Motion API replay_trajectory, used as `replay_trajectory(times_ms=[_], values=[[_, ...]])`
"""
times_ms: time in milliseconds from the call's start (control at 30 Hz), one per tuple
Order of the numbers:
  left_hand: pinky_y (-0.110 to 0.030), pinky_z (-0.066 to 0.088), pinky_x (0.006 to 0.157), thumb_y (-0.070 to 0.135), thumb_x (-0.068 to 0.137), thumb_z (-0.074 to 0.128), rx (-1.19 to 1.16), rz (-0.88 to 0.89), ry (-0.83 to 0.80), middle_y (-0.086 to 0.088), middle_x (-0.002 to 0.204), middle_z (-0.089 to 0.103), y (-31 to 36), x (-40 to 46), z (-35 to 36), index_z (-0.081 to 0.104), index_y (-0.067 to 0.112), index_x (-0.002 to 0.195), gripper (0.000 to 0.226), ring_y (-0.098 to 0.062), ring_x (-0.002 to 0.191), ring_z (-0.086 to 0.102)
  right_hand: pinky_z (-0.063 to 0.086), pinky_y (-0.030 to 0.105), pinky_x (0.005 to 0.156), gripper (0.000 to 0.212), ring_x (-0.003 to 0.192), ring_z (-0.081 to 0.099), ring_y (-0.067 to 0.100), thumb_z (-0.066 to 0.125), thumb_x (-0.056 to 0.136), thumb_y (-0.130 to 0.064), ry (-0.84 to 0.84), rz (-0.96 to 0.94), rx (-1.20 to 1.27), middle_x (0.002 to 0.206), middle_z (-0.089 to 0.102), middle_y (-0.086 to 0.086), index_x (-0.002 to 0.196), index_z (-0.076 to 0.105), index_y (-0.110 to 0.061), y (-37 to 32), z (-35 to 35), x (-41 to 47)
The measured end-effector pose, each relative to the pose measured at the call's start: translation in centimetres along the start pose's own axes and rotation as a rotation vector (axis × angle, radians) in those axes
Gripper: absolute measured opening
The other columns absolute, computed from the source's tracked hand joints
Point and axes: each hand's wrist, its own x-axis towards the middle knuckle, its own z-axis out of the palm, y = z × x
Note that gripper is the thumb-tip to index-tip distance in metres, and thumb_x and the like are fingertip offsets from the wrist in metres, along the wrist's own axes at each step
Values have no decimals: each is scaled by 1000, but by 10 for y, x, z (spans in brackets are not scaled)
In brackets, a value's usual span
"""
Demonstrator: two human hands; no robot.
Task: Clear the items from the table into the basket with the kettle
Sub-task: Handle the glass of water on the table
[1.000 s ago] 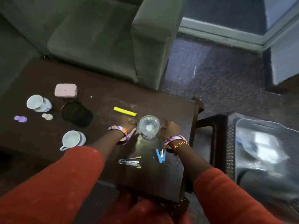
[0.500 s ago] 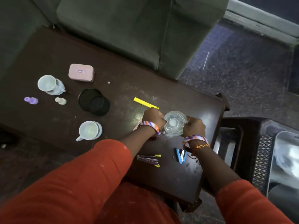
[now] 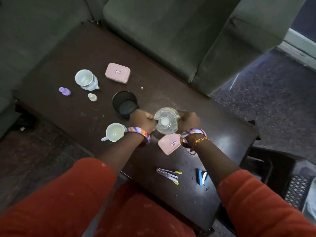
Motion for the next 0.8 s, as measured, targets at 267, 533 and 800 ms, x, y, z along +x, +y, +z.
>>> replay_trajectory(times_ms=[267, 533, 800], values=[[-48, 58, 81, 2, 76, 67, -70, -108, 103, -21, 65, 71, -29, 24, -18, 70, 6, 64, 13, -37, 78, 71, 36, 20, 66, 26, 81, 61, 15, 57, 82, -6, -132, -50, -41, 97, 73, 18, 103, 72, -10, -19, 41, 33], [-46, 57, 84, 4, 74, 65, -63, -125, 173, -25, 86, 74, -40, 30, -16, 74, 1, 85, 15, -34, 84, 71, 35, 19, 66, 28, 79, 52, 9, 57, 83, -6, -173, -62, -52, 79, 57, 22, 109, 70, -10, -27, 52, 46], [-39, 55, 89, 2, 76, 62, -21, -79, 217, -19, 95, 75, -39, 22, -16, 73, 3, 95, 21, -29, 93, 70, 37, 22, 69, 30, 79, 54, 17, 57, 84, -5, -207, -84, 7, 104, 71, 19, 111, 68, -8, -32, 54, 50]])
